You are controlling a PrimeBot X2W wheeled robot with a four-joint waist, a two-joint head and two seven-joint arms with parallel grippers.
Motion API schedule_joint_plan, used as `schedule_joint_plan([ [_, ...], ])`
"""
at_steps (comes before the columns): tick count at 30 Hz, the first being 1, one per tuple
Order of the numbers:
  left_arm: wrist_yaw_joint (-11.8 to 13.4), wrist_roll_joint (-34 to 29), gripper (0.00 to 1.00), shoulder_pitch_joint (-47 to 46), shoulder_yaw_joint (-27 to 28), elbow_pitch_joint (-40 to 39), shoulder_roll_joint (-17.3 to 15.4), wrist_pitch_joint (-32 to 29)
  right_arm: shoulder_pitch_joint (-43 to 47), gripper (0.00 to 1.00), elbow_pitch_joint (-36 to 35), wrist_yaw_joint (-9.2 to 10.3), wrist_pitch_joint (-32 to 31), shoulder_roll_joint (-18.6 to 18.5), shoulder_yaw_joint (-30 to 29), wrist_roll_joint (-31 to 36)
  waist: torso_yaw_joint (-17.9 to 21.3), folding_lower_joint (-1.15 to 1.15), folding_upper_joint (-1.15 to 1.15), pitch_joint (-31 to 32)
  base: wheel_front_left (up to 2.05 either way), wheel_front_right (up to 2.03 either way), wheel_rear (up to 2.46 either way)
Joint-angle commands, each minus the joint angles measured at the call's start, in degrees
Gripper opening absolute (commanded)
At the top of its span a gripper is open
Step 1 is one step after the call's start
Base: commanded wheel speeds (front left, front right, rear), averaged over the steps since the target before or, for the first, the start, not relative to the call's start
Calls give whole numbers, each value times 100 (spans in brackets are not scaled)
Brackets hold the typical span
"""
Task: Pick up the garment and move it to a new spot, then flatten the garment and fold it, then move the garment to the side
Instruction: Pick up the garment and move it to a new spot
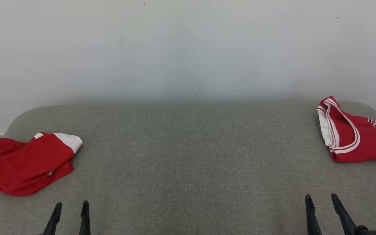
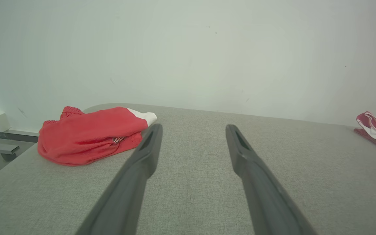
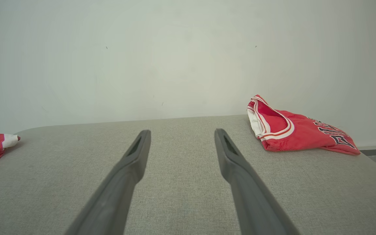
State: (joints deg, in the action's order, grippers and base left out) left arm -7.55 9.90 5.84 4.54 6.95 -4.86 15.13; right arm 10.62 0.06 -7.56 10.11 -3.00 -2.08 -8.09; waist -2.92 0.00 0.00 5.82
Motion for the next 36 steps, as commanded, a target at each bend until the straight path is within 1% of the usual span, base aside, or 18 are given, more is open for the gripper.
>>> schedule_joint_plan([
  [1,17,22,100,38,2,4,-25,0,81,100,-5,16,35,15,-7,-44,16,0,0,1,0,0,0],
  [9,17,-23,100,15,-25,21,-32,0,90,100,32,16,54,16,-32,-103,-5,0,0,0,0,0,0],
  [14,20,-51,100,-89,59,59,-64,0,122,100,83,16,91,16,-3,-160,-223,0,0,3,0,0,0],
  [18,24,-84,100,-125,105,101,-112,0,103,100,152,16,123,16,59,-223,-543,0,0,-11,0,0,0],
  [23,30,-63,100,-186,194,160,-209,0,10,100,264,16,197,16,179,-304,-1090,0,0,-49,0,0,0],
  [27,32,-94,100,-209,204,174,-267,0,-39,100,385,16,257,14,221,-355,-1600,0,0,-78,0,0,0],
  [28,42,-85,100,-230,240,170,-290,0,-96,100,445,16,279,13,256,-374,-1849,0,0,-98,0,0,0],
  [30,54,-83,100,-254,257,172,-312,0,-126,100,508,16,309,15,281,-399,-2099,0,0,-121,0,0,0],
  [33,89,-72,100,-260,309,158,-353,0,-197,100,597,16,345,14,347,-410,-2403,0,0,-159,0,0,0],
  [36,143,-1,100,-220,462,67,-370,0,-411,100,673,16,345,14,498,-340,-2517,0,0,-293,0,0,0],
])
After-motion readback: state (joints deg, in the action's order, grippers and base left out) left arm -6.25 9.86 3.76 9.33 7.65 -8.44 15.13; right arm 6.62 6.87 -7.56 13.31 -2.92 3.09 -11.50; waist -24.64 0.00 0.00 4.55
